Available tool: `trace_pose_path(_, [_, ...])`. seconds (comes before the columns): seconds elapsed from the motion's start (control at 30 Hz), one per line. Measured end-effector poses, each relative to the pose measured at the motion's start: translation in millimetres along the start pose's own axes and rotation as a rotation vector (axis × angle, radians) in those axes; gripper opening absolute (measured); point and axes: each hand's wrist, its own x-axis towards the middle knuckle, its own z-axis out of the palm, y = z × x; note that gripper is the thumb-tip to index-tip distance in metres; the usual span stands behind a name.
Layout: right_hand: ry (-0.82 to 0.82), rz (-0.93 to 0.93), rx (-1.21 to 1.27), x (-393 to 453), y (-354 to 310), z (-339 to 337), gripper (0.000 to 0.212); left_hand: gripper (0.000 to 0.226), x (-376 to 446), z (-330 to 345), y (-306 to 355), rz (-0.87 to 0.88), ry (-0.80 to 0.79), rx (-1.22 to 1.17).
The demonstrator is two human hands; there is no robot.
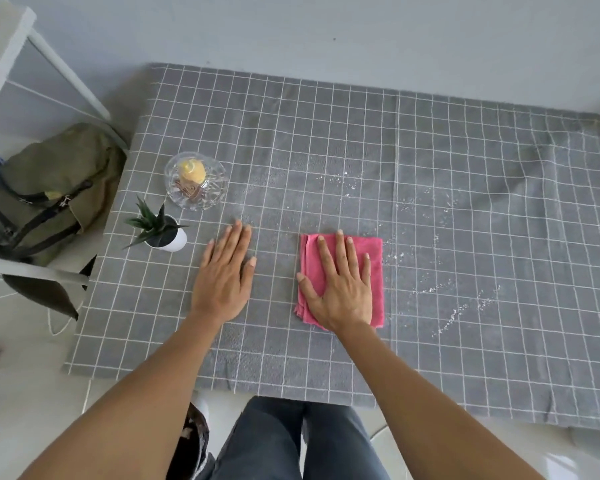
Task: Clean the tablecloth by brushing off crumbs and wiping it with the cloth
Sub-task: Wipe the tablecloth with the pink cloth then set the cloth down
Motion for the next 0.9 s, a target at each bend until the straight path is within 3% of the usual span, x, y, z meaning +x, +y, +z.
trace_pose_path(0.33, [0.002, -0.052, 0.027, -0.3, 7.4, -0.4, 0.071, 0.057, -0.1, -2.4, -0.3, -0.005, 0.000, 0.012])
trace_pose_path(0.57, [0.002, -0.189, -0.007, -0.8, 37.3, -4.9, 0.061, 0.056, -0.6, -4.3, 0.3, 0.003, 0.004, 0.008])
trace_pose_path(0.73, [0.052, 0.068, 0.057, 0.1, 47.3, -8.9, 0.062, 0.056, -0.8, -3.2, 0.7, 0.003, 0.008, 0.020])
trace_pose_path(0.9, [0.085, 0.319, 0.126, 7.2, 13.2, -3.0, 0.057, 0.056, 0.5, -1.5, -0.3, 0.006, 0.011, 0.016])
